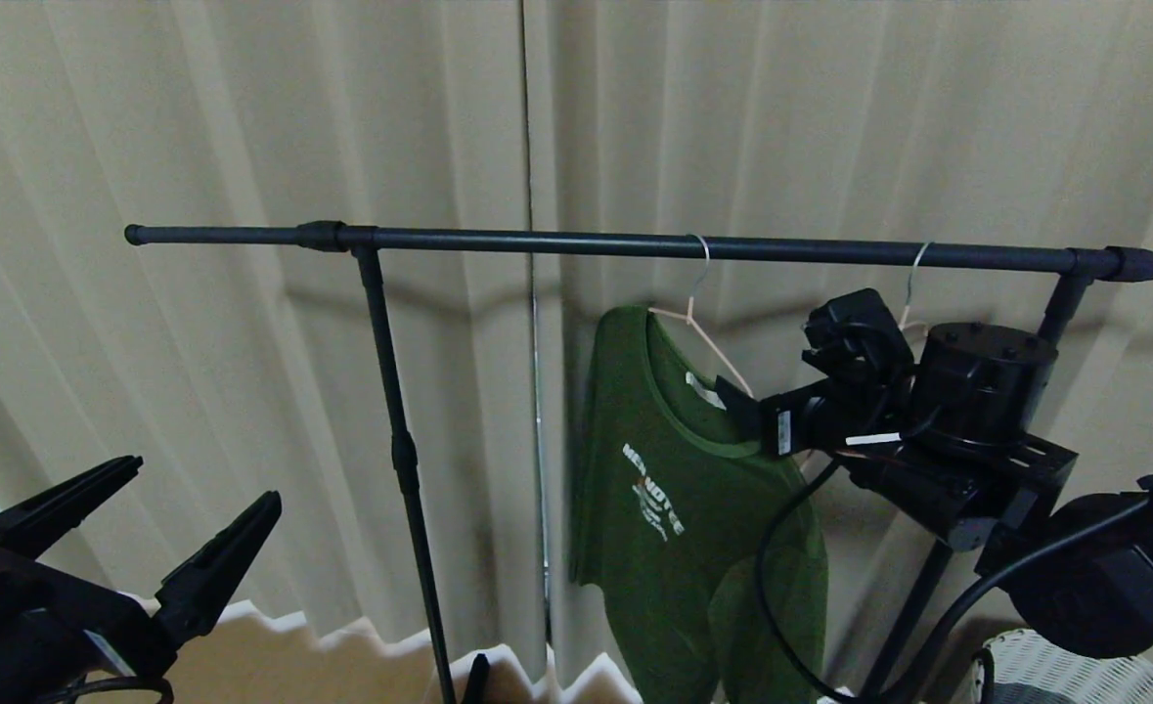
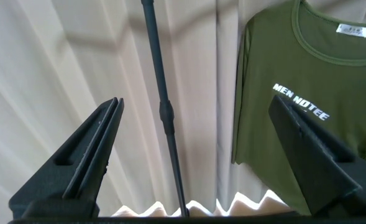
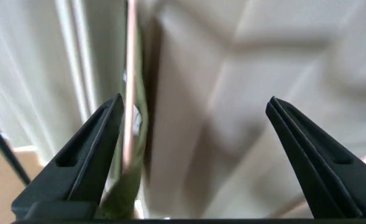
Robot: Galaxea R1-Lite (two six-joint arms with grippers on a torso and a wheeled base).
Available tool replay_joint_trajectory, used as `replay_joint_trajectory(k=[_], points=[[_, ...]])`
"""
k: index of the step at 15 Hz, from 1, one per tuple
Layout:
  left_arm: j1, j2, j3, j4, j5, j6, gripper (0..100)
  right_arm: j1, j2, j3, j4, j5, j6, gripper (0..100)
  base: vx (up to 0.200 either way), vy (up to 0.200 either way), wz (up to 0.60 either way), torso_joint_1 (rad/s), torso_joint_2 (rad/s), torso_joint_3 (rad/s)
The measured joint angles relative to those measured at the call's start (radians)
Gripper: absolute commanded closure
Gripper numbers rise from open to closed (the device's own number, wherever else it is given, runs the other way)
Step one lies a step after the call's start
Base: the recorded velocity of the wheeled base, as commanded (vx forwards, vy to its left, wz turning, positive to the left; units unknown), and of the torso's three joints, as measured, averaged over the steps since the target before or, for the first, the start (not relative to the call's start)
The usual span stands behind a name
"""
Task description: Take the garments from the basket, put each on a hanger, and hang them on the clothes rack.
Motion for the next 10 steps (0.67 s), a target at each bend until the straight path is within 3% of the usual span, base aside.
replay_joint_trajectory(k=[5, 10], points=[[0.003, 0.000, -0.001, 0.000, 0.000, 0.000, 0, -0.001, -0.018, 0.048, -0.099, 0.030, -0.001, 0, 0.000, 0.000, 0.00, 0.000, 0.00, 0.000], [0.017, -0.021, -0.010, 0.000, 0.009, 0.000, 0, -0.040, -0.173, 0.252, -0.243, 0.031, -0.003, 0, 0.000, 0.000, 0.00, 0.000, 0.00, 0.000]])
